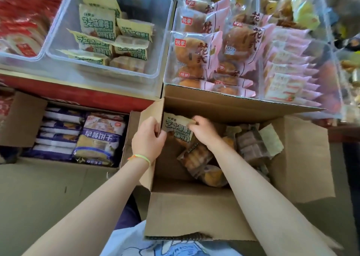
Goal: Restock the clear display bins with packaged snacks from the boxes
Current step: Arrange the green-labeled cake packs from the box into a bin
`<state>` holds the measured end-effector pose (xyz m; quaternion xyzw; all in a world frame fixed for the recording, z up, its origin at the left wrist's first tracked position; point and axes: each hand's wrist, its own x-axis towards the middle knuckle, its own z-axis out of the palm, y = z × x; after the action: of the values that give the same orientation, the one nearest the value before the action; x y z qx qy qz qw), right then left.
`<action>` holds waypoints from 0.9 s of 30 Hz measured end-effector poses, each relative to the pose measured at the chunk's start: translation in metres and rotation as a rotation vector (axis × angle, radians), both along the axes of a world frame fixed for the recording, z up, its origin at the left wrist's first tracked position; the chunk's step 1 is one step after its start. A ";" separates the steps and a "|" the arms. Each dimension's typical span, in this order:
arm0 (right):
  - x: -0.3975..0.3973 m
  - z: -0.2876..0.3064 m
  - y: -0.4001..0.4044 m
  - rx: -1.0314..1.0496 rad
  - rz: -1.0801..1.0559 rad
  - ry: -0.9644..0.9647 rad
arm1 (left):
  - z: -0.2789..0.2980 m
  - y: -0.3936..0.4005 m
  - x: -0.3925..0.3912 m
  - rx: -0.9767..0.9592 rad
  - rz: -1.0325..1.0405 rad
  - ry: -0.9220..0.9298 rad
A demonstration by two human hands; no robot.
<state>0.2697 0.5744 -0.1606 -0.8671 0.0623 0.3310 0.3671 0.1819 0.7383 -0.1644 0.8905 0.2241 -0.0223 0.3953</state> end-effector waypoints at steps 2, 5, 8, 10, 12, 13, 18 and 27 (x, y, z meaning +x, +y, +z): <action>-0.007 0.030 0.000 0.044 -0.030 -0.082 | 0.005 0.004 0.002 -0.060 -0.001 0.039; -0.022 0.070 0.003 0.117 -0.154 -0.195 | 0.024 0.012 0.008 -0.391 0.083 0.040; -0.035 0.104 0.018 0.247 -0.312 -0.362 | 0.051 0.023 0.014 -0.763 -0.001 0.016; -0.041 0.123 0.037 0.315 -0.408 -0.452 | 0.071 0.030 0.017 -1.012 -0.137 0.046; -0.042 0.140 0.060 0.322 -0.490 -0.525 | 0.093 0.044 0.022 -1.179 -0.191 0.044; -0.040 0.144 0.071 0.320 -0.525 -0.554 | 0.103 0.054 0.024 -1.193 -0.210 0.018; -0.027 0.164 0.136 0.368 -0.676 -0.561 | 0.130 0.110 0.035 -1.099 -0.240 -0.102; -0.008 0.158 0.228 0.175 -0.592 -0.509 | 0.140 0.206 0.052 -0.883 -0.130 -0.207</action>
<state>0.2616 0.8022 -0.0025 -0.8312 0.1882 -0.0105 0.5230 0.2339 0.9439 -0.0241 0.6466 0.0960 -0.0515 0.7550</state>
